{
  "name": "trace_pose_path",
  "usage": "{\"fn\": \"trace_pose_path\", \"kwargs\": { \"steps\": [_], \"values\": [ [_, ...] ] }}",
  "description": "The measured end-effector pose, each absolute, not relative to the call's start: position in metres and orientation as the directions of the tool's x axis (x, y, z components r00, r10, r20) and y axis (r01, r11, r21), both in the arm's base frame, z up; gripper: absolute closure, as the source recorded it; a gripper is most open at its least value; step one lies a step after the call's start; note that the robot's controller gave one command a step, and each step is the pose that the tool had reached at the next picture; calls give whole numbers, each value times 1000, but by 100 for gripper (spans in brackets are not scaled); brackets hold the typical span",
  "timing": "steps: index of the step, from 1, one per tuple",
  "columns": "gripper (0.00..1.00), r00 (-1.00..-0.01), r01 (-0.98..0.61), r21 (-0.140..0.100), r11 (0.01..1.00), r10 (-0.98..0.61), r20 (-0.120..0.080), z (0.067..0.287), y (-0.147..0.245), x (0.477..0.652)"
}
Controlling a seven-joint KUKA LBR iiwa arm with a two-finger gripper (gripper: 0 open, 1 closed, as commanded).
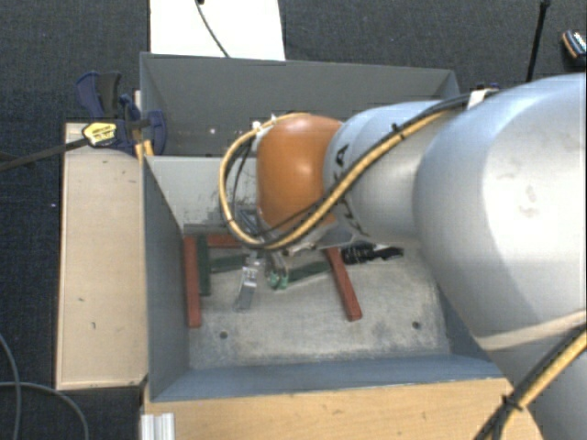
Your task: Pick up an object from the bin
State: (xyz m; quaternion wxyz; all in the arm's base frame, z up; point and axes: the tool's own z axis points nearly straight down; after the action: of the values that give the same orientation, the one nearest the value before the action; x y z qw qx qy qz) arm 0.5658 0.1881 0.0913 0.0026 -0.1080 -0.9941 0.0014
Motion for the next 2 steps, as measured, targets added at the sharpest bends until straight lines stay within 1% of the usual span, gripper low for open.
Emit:
{"fn": "trace_pose_path", "kwargs": {
  "steps": [1,2],
  "values": [
    [0,-993,116,-3,993,116,1,70,106,589],
    [100,-993,119,1,993,119,-8,74,110,591]
  ]
}}
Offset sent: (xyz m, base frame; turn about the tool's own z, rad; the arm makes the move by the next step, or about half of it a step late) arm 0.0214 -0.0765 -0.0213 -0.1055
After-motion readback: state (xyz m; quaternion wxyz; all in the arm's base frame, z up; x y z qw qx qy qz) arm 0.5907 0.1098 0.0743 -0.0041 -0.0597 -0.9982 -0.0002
